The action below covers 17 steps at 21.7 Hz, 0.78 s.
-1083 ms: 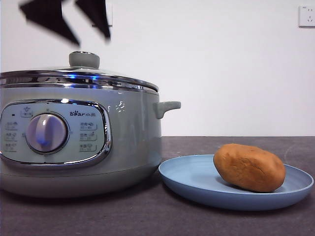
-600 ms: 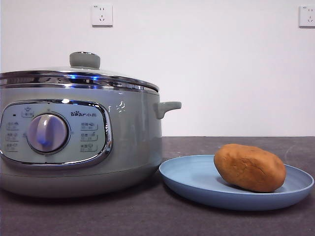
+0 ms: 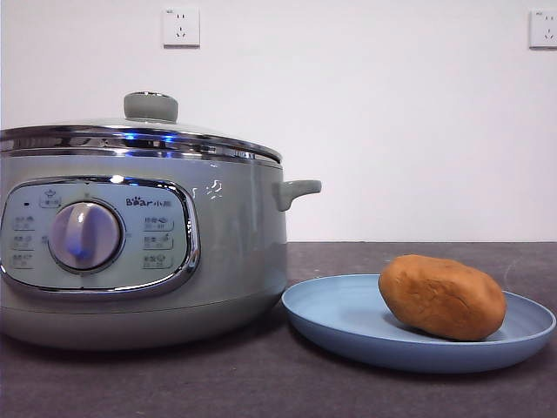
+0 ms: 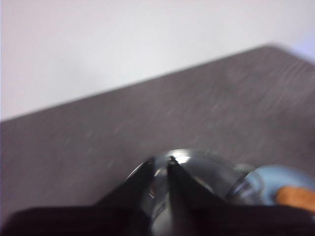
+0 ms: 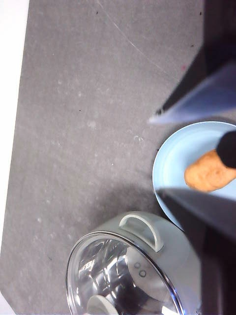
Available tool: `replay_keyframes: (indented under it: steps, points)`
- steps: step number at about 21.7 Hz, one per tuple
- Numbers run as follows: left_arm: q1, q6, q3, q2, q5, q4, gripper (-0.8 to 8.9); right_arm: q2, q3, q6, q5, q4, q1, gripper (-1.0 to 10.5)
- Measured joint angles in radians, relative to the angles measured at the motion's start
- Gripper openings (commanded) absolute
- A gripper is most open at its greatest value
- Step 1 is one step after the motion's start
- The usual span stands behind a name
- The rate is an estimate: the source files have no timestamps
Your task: Take the potato out from the steamer,put the potato on the plate,close the lid
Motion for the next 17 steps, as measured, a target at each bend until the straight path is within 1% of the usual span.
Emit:
replay_keyframes:
  steps: [2,7,10,17]
  points:
    - [0.0,0.001,-0.003,0.003,-0.026,-0.023,-0.08,0.0,0.0,-0.003,0.0,0.009,0.0,-0.1]
    - [0.0,0.003,-0.02,-0.005,-0.033,-0.021,-0.08,0.0,0.0,-0.008,0.0,0.043,0.0,-0.1]
    - [0.0,0.003,-0.047,-0.013,-0.055,-0.016,-0.08,0.0,0.0,-0.008,0.0,0.052,0.0,0.0]
    - [0.0,-0.033,-0.053,-0.003,-0.058,-0.046,-0.04,0.0,0.0,-0.008,0.0,0.048,0.0,0.0]
